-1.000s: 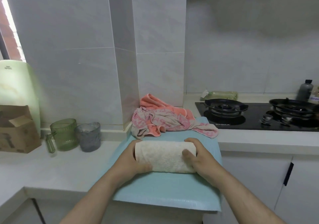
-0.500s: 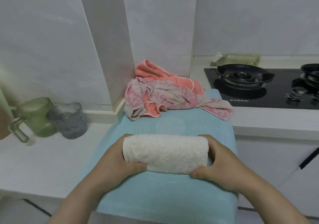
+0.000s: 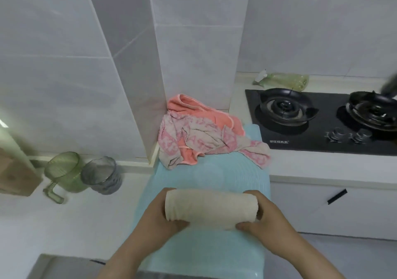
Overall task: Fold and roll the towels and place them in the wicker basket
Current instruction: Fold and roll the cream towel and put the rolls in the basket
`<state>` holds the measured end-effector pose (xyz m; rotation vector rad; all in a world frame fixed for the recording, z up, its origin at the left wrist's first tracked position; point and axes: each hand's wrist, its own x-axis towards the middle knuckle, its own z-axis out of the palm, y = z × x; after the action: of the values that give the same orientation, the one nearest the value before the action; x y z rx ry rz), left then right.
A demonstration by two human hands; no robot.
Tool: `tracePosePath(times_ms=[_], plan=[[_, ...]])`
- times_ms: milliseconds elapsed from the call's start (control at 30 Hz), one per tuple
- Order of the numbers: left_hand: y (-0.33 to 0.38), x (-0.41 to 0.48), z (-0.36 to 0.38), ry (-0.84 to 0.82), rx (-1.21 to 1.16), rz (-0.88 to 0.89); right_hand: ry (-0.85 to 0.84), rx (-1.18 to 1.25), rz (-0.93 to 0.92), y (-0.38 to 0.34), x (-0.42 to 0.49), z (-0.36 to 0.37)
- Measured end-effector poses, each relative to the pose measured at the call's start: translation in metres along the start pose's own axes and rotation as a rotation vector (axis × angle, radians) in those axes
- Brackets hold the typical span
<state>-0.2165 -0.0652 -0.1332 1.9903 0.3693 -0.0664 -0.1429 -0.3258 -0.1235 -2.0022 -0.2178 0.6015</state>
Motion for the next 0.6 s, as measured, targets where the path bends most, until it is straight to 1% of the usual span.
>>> tracePosePath(times_ms=[67, 167, 267, 333, 433, 600], plan=[[0.024, 0.001, -0.014, -0.039, -0.088, -0.006, -0.005, 0.072, 0.014, -0.023, -0.010, -0.014], [0.062, 0.006, -0.026, -0.158, -0.180, -0.003, 0.021, 0.188, 0.014, -0.053, -0.031, -0.039], [0.098, 0.014, -0.021, -0.275, -0.242, 0.035, 0.053, 0.266, -0.009, -0.072, -0.056, -0.071], [0.123, 0.020, -0.007, -0.314, -0.297, 0.068, 0.088, 0.297, -0.026, -0.079, -0.074, -0.096], [0.165, 0.027, 0.025, -0.387, -0.384, 0.169, 0.169, 0.330, -0.045, -0.082, -0.104, -0.138], [0.241, 0.032, 0.093, -0.552, -0.355, 0.303, 0.377, 0.361, -0.110, -0.067, -0.153, -0.210]])
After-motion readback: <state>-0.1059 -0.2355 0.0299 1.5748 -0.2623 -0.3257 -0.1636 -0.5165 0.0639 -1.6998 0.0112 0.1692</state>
